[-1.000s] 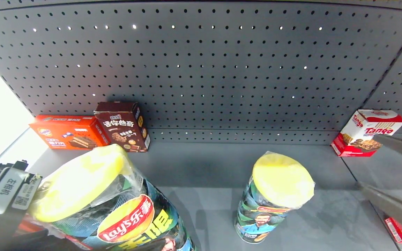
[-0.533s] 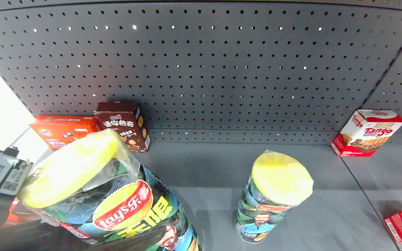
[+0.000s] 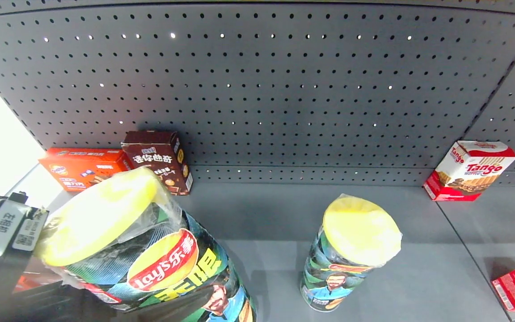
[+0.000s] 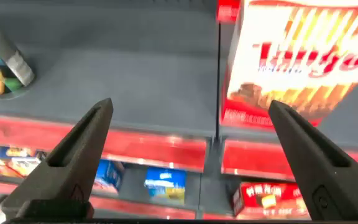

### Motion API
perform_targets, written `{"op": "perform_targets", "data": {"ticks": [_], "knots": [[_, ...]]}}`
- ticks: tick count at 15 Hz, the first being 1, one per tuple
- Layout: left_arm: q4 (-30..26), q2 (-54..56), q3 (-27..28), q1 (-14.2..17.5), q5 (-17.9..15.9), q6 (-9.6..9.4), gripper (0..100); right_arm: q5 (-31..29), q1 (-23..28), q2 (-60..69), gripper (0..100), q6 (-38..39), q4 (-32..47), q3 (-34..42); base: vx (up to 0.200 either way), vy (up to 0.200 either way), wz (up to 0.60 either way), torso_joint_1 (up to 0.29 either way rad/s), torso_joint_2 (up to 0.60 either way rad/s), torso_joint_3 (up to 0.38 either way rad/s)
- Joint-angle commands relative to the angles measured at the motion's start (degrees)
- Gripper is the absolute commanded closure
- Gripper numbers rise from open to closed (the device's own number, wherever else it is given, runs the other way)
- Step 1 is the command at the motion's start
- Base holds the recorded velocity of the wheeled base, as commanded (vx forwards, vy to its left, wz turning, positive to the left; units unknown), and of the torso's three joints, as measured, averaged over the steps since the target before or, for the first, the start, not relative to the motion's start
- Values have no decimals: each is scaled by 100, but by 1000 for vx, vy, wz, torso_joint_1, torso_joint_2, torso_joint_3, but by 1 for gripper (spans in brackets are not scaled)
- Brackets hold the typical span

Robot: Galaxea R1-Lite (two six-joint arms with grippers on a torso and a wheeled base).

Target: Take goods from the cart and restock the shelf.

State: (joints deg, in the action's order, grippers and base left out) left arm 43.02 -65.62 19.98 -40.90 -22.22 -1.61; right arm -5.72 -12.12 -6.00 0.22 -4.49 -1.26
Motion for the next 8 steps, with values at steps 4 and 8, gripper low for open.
{"op": "perform_targets", "data": {"ticks": [4, 8], "knots": [[5, -12, -47, -243, 60, 12, 100, 484, -1, 46, 0, -444, 79, 126, 0, 0, 0, 0, 0, 0], [5, -74, -56, -375, -54, 20, 100, 97, -1, 46, 0, -400, 97, 126, 0, 0, 0, 0, 0, 0]]}}
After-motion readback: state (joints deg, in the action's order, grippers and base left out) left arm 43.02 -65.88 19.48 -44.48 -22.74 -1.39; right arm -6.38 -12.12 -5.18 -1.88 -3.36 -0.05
